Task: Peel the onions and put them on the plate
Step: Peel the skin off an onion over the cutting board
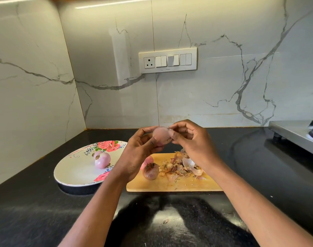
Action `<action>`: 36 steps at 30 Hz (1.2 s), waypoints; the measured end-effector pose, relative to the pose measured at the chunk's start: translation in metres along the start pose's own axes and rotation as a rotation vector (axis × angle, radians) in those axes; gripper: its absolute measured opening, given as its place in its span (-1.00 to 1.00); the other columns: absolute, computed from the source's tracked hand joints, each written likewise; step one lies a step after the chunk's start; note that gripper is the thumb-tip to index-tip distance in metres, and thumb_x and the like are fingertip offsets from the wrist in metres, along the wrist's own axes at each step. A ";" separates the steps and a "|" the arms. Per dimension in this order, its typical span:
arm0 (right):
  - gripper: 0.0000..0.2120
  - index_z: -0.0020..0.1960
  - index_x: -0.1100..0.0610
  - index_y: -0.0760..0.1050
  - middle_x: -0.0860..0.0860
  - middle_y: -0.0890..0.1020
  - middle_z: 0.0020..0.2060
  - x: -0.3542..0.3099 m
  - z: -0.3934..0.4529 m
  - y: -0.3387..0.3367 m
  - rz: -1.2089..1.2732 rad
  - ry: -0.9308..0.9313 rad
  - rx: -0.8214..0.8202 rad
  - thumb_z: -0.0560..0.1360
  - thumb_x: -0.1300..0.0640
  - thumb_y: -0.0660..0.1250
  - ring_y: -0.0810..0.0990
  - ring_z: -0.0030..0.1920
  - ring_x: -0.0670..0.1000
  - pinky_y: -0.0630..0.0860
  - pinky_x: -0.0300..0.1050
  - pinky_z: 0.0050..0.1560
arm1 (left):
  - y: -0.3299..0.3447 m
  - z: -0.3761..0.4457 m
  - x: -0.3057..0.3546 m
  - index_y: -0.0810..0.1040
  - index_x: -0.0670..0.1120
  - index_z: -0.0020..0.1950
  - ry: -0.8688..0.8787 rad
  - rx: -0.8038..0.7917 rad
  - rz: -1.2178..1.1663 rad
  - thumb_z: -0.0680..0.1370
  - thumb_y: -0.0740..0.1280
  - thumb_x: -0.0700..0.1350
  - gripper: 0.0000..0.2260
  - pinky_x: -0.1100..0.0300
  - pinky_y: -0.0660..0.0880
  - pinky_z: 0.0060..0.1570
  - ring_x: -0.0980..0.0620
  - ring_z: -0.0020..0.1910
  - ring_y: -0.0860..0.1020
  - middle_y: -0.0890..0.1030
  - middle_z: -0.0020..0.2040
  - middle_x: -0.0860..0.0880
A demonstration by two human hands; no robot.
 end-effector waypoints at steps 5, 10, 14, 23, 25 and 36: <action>-0.90 -0.04 0.09 0.66 0.03 0.74 -0.17 0.005 0.002 -0.005 0.047 0.043 0.035 0.48 0.24 0.50 0.72 -0.15 -0.01 0.67 -0.12 -0.07 | 0.003 0.001 -0.003 0.51 -0.14 0.34 -0.024 -0.023 -0.030 0.51 0.37 -0.13 -0.60 0.09 0.63 0.12 -0.13 0.12 0.67 0.69 0.15 -0.13; -0.85 -0.06 0.03 0.68 -0.01 0.75 -0.17 0.004 0.001 0.000 0.032 0.053 0.046 0.39 0.08 0.57 0.71 -0.14 -0.04 0.66 -0.10 -0.02 | 0.005 0.001 -0.005 0.50 -0.16 0.35 -0.043 -0.042 -0.091 0.53 0.34 -0.16 -0.61 0.09 0.62 0.15 -0.12 0.12 0.67 0.68 0.19 -0.15; -0.88 0.00 0.08 0.69 0.09 0.75 -0.12 0.004 0.002 -0.002 0.176 0.112 -0.008 0.50 0.25 0.48 0.70 -0.16 -0.03 0.62 -0.18 -0.02 | 0.006 0.000 -0.003 0.49 -0.18 0.37 -0.049 -0.059 -0.180 0.55 0.30 -0.16 -0.62 0.13 0.64 0.08 -0.07 -0.01 0.67 0.67 0.13 -0.20; -0.92 -0.02 0.01 0.69 -0.15 0.73 -0.21 0.019 0.001 -0.018 -0.386 0.095 -0.100 0.57 0.13 0.42 0.70 -0.21 -0.15 0.54 -0.36 -0.23 | -0.011 -0.002 0.005 0.54 -0.04 0.34 -0.014 0.073 -0.076 0.60 0.28 -0.13 -0.69 -0.04 0.52 0.23 -0.01 0.08 0.68 0.71 0.16 -0.05; -0.84 0.01 0.02 0.70 -0.11 0.73 -0.15 0.026 -0.004 -0.006 -0.573 0.116 -0.230 0.60 0.00 0.37 0.68 -0.17 -0.10 0.53 -0.27 -0.21 | -0.011 -0.002 0.005 0.54 -0.04 0.34 -0.012 0.073 -0.039 0.63 0.27 -0.17 -0.72 0.02 0.55 0.18 -0.03 0.13 0.67 0.71 0.16 -0.04; -0.77 0.03 0.18 0.60 -0.08 0.70 -0.22 0.004 -0.002 0.010 -0.036 0.049 -0.182 0.42 0.25 0.56 0.66 -0.21 -0.13 0.58 -0.27 -0.16 | -0.004 -0.002 0.003 0.50 -0.07 0.29 -0.009 0.046 -0.007 0.45 0.42 -0.11 -0.59 0.01 0.55 0.26 -0.13 0.15 0.65 0.72 0.07 -0.12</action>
Point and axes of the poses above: each hand's wrist, its own z-axis towards the middle knuckle, its own y-axis out of the palm, x = y × z, the point moved 9 cm from there along z, towards the middle knuckle
